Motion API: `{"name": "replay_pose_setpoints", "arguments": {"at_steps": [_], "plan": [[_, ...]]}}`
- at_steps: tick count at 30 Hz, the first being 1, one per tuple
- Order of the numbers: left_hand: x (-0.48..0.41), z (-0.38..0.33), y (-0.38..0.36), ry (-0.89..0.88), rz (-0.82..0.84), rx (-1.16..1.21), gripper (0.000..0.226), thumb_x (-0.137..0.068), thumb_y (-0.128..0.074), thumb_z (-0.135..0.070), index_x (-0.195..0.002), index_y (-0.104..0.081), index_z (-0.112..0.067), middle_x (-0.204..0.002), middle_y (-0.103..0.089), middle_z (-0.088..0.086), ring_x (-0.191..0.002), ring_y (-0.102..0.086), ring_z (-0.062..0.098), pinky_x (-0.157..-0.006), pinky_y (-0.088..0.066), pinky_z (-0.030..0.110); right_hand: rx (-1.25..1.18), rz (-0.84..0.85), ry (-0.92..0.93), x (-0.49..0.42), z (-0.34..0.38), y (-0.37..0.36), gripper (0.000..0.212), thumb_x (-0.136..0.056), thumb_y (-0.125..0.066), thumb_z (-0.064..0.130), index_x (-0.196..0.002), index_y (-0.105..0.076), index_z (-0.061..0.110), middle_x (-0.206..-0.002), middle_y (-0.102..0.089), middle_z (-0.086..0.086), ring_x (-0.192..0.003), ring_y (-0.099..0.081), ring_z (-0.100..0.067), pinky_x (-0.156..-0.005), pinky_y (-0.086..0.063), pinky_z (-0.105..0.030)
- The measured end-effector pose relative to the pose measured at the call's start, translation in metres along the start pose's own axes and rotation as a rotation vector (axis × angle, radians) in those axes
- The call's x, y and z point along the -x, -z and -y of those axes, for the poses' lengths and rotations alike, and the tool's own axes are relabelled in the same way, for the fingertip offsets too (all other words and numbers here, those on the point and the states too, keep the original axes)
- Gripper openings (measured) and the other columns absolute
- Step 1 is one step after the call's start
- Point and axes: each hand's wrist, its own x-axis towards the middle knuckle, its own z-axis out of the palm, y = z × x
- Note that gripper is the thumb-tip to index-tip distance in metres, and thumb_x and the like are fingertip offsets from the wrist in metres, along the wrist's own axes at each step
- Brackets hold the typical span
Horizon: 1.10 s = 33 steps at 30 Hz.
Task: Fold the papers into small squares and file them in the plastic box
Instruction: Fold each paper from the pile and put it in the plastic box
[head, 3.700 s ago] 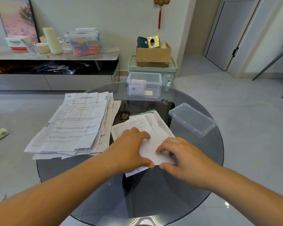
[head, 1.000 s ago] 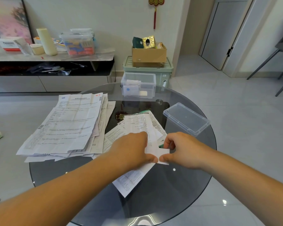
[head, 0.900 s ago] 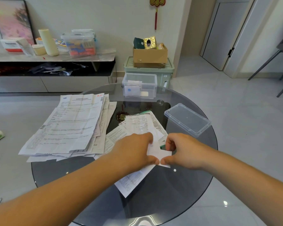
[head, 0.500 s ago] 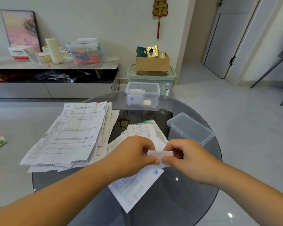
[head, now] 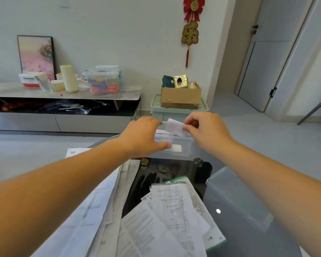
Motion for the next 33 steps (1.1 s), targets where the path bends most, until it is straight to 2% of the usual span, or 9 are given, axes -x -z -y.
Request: {"name": "replay_pose_setpoints", "arguments": {"at_steps": [3, 6, 10, 12, 15, 17, 24, 28, 33], "plan": [[-0.027, 0.015, -0.010, -0.120, 0.096, -0.170, 0.083, -0.085, -0.050, -0.076, -0.149, -0.042, -0.024, -0.149, -0.046, -0.002, -0.137, -0.039, 0.021, -0.118, -0.026, 0.045, 0.047, -0.054, -0.025, -0.040, -0.010, -0.020, 0.006, -0.093, -0.068, 0.027, -0.088, -0.066, 0.027, -0.086, -0.067, 0.008, -0.084, -0.062, -0.017, -0.072, -0.051, -0.032], [-0.046, 0.024, -0.022, -0.219, 0.165, -0.308, 0.086, -0.084, -0.039, -0.082, -0.145, -0.045, -0.022, -0.147, -0.047, -0.002, -0.138, -0.039, 0.022, -0.123, -0.015, 0.048, 0.093, -0.027, -0.039, -0.063, -0.014, -0.041, 0.008, -0.094, -0.067, 0.024, -0.086, -0.067, 0.025, -0.089, -0.067, 0.005, -0.085, -0.061, -0.019, -0.072, -0.050, -0.032], [-0.058, 0.032, -0.034, -0.244, 0.221, -0.310, 0.084, -0.086, -0.041, -0.080, -0.147, -0.041, -0.021, -0.151, -0.043, 0.000, -0.143, -0.036, 0.022, -0.124, -0.005, 0.054, 0.104, 0.012, -0.060, -0.073, -0.021, -0.059, 0.009, -0.093, -0.068, 0.026, -0.085, -0.070, 0.026, -0.087, -0.068, 0.006, -0.083, -0.062, -0.017, -0.076, -0.055, -0.037], [-0.060, 0.035, -0.040, -0.244, 0.233, -0.291, 0.084, -0.086, -0.043, -0.079, -0.147, -0.041, -0.022, -0.152, -0.042, 0.000, -0.144, -0.033, 0.021, -0.124, -0.006, 0.054, 0.119, -0.001, -0.057, -0.075, -0.023, -0.066, 0.009, -0.093, -0.068, 0.026, -0.085, -0.070, 0.026, -0.086, -0.067, 0.006, -0.082, -0.062, -0.016, -0.075, -0.055, -0.037], [-0.062, 0.038, -0.045, -0.265, 0.237, -0.305, 0.080, -0.084, -0.047, -0.079, -0.143, -0.044, -0.024, -0.146, -0.047, -0.002, -0.138, -0.038, 0.020, -0.119, -0.022, 0.050, 0.137, -0.022, -0.050, -0.076, -0.024, -0.070, 0.010, -0.093, -0.068, 0.024, -0.084, -0.071, 0.026, -0.088, -0.067, 0.006, -0.082, -0.061, -0.017, -0.073, -0.055, -0.036], [-0.066, 0.038, -0.044, -0.269, 0.250, -0.343, 0.077, -0.082, -0.048, -0.080, -0.139, -0.046, -0.026, -0.139, -0.052, -0.005, -0.131, -0.042, 0.020, -0.114, -0.025, 0.048, 0.155, -0.010, -0.047, -0.077, -0.023, -0.070, 0.011, -0.093, -0.069, 0.024, -0.082, -0.070, 0.026, -0.088, -0.067, 0.005, -0.082, -0.061, -0.017, -0.073, -0.055, -0.036], [-0.073, 0.033, -0.042, -0.272, 0.286, -0.361, 0.073, -0.082, -0.051, -0.079, -0.134, -0.049, -0.027, -0.126, -0.054, -0.006, -0.120, -0.050, 0.020, -0.115, -0.013, 0.052, 0.205, 0.044, -0.055, -0.079, -0.019, -0.070, 0.010, -0.093, -0.069, 0.028, -0.083, -0.068, 0.028, -0.089, -0.069, 0.004, -0.082, -0.064, -0.018, -0.076, -0.058, -0.039], [-0.074, 0.030, -0.040, -0.277, 0.306, -0.375, 0.074, -0.086, -0.048, -0.077, -0.141, -0.045, -0.027, -0.136, -0.050, -0.002, -0.128, -0.048, 0.021, -0.120, 0.002, 0.059, 0.235, 0.063, -0.045, -0.079, -0.019, -0.071, 0.010, -0.093, -0.068, 0.029, -0.083, -0.067, 0.029, -0.089, -0.068, 0.004, -0.083, -0.064, -0.018, -0.076, -0.058, -0.040], [-0.074, 0.031, -0.039, -0.288, 0.325, -0.338, 0.076, -0.087, -0.050, -0.074, -0.145, -0.041, -0.026, -0.144, -0.044, -0.001, -0.134, -0.044, 0.022, -0.122, 0.003, 0.056, 0.233, 0.067, -0.047, -0.079, -0.018, -0.071, 0.010, -0.093, -0.069, 0.029, -0.083, -0.068, 0.029, -0.088, -0.068, 0.005, -0.082, -0.063, -0.018, -0.075, -0.058, -0.039]]}}
